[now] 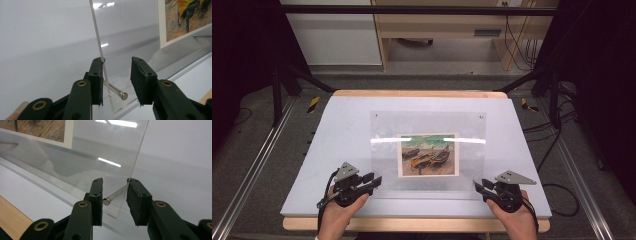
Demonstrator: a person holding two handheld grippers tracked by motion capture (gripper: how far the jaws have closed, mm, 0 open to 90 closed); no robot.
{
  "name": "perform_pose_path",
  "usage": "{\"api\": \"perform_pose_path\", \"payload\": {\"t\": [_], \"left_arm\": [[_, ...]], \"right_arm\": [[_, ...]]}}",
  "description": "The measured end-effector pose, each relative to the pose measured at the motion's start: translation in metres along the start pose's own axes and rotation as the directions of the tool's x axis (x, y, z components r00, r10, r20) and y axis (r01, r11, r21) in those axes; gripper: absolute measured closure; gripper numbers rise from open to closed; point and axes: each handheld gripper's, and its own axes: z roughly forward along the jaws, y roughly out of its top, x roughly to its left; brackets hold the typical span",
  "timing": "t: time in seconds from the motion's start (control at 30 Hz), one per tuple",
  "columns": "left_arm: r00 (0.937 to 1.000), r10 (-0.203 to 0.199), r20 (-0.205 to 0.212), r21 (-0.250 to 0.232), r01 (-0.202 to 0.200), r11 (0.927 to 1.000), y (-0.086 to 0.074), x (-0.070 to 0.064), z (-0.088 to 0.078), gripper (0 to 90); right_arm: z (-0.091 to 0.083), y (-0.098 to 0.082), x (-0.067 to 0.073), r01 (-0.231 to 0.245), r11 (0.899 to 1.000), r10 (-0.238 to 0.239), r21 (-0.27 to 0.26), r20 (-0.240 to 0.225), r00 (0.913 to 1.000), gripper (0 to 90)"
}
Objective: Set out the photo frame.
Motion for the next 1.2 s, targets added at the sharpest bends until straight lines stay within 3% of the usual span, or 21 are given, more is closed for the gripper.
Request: {"api": "perform_pose_path", "payload": {"t": [1.2], "left_arm": [[0.9995,0.019,0.026,0.043,-0.020,0.9989,-0.0080,-0.0001,-0.0059,66.5]], "right_arm": [[-0.0036,-0.0085,0.0031,0.013,0.999,-0.013,0.032,0.001,0.9999,71.3]]}}
